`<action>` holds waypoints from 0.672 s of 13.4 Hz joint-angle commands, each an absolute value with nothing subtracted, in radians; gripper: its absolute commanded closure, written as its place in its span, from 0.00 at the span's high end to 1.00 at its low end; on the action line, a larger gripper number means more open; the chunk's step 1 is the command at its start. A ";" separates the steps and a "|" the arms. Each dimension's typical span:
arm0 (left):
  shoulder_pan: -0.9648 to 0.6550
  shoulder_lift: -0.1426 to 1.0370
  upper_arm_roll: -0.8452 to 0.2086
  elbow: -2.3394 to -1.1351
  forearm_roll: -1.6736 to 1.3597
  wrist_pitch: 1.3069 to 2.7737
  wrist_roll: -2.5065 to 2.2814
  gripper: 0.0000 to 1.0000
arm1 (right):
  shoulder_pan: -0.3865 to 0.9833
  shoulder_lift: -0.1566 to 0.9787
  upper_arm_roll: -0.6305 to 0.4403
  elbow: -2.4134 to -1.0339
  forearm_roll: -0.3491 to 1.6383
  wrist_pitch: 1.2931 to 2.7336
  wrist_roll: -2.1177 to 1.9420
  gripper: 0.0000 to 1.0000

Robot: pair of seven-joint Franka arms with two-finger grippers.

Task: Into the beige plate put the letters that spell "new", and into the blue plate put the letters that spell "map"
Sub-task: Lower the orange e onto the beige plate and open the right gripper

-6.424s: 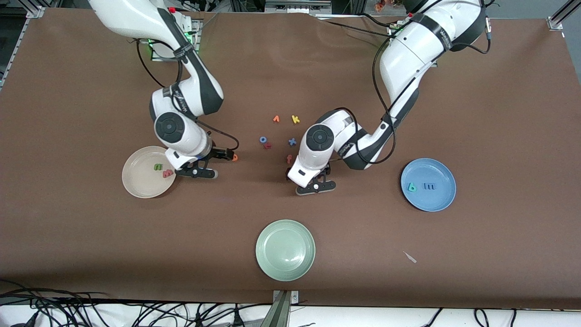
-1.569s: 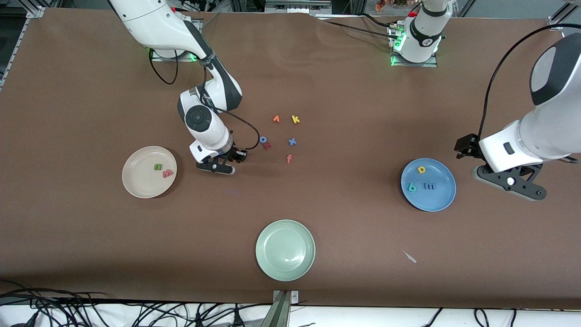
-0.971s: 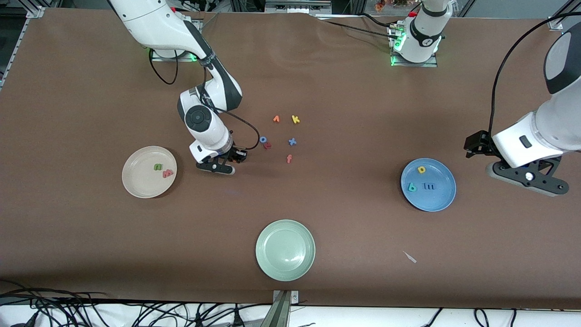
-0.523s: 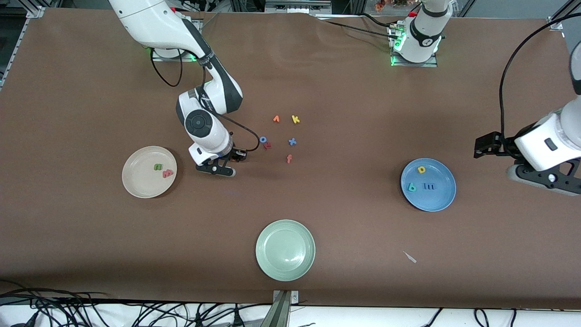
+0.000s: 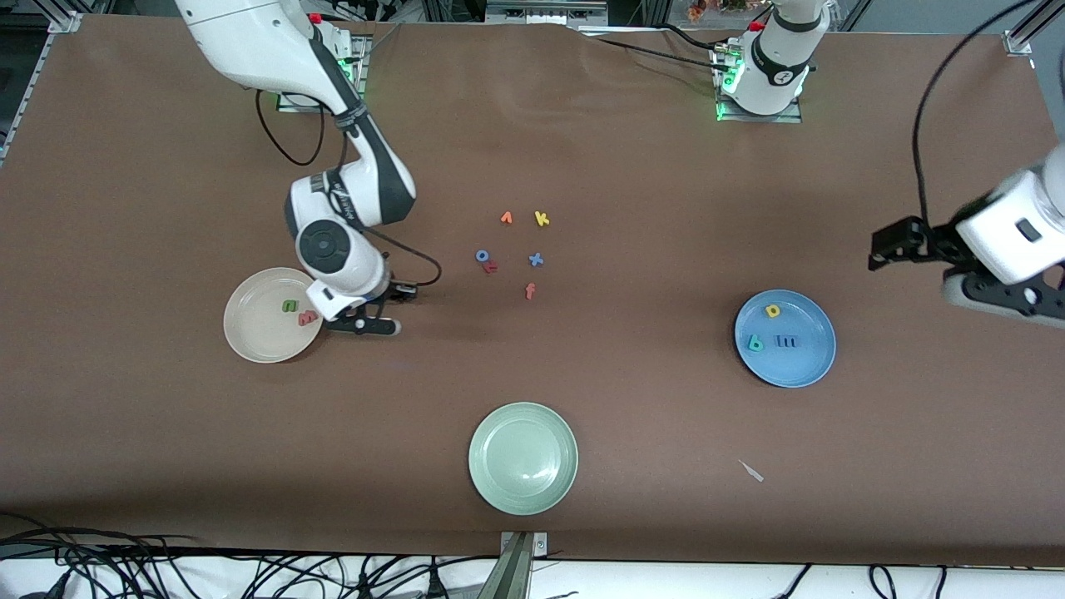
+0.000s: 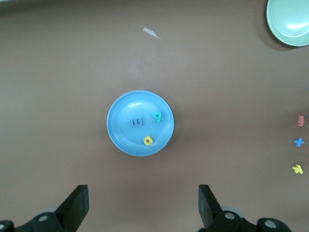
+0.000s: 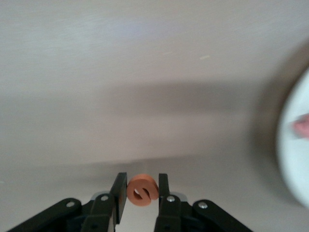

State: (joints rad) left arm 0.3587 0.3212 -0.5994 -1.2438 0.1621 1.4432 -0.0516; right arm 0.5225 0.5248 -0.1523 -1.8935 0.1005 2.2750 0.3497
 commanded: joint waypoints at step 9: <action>0.110 -0.049 -0.216 -1.733 -0.021 1.698 -0.106 1.00 | 0.495 0.534 -0.373 -1.894 0.098 2.209 -0.055 0.64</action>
